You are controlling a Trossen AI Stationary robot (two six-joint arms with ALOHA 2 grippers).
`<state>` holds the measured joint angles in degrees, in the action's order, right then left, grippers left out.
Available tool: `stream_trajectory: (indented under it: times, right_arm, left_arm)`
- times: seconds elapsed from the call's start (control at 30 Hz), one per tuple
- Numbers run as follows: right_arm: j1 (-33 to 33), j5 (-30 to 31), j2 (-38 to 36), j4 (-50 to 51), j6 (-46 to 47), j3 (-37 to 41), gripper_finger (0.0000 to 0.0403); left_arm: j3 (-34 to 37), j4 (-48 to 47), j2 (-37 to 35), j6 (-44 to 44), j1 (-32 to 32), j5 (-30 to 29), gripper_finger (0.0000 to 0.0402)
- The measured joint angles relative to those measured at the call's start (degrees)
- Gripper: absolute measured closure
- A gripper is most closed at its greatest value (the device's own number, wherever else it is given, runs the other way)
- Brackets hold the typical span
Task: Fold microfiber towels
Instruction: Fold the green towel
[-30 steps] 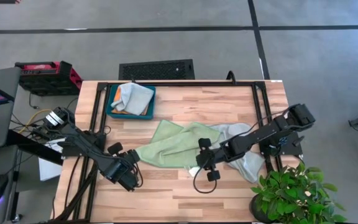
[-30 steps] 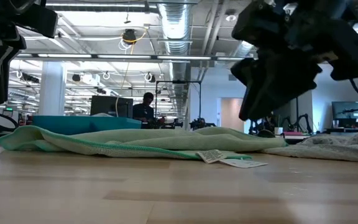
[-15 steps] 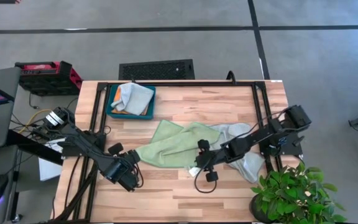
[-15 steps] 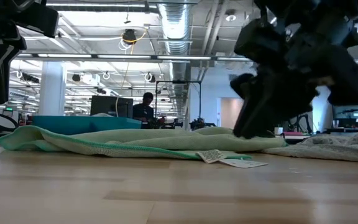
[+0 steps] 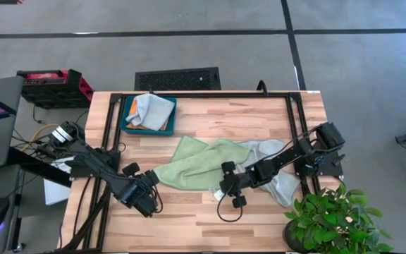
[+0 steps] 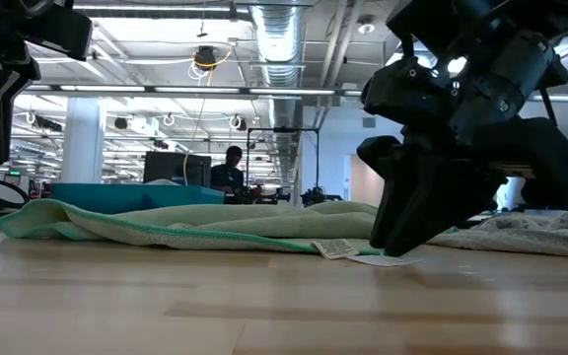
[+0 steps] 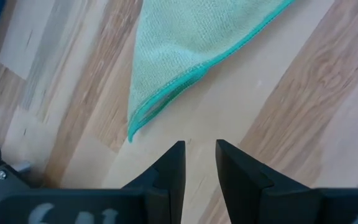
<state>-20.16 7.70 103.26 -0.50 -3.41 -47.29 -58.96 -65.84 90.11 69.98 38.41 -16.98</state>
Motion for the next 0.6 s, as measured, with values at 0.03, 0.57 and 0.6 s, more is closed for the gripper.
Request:
stream_trajectory:
  times: [0.03,0.57,0.6]
  right_arm:
    - [0.0,0.0,0.0,0.2,0.3,0.0,0.0278]
    - [2.2,-0.3,0.0,3.3,4.9,0.0,0.0392]
    - [2.2,-0.4,0.0,3.3,4.9,0.0,0.0395]
  left_arm:
    - [0.0,0.0,0.0,0.0,0.0,0.0,0.0319]
    - [0.0,0.1,0.0,0.8,0.0,0.2,0.0319]
    - [0.0,0.2,0.0,0.8,0.0,0.2,0.0319]
